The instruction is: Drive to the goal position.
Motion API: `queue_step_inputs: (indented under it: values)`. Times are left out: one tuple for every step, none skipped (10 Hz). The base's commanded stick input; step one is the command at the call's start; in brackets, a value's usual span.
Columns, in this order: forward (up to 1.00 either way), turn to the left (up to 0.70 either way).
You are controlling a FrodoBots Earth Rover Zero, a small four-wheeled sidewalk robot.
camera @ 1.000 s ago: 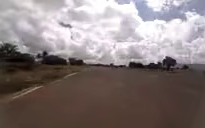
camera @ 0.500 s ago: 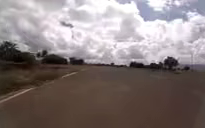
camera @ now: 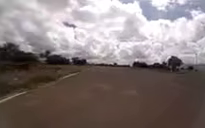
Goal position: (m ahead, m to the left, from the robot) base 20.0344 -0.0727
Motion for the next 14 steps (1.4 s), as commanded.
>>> queue_step_inputs:
  values:
    - [1.00, 0.00]
    - [1.00, 0.00]
    - [1.00, 0.00]
    - [1.00, 0.00]
    - [1.00, 0.00]
    - [1.00, 0.00]
    - [1.00, 0.00]
    - [1.00, 0.00]
    - [1.00, 0.00]
    - [1.00, 0.00]
    - [1.00, 0.00]
    - [1.00, 0.00]
    - [1.00, -0.37]
    - [1.00, -0.33]
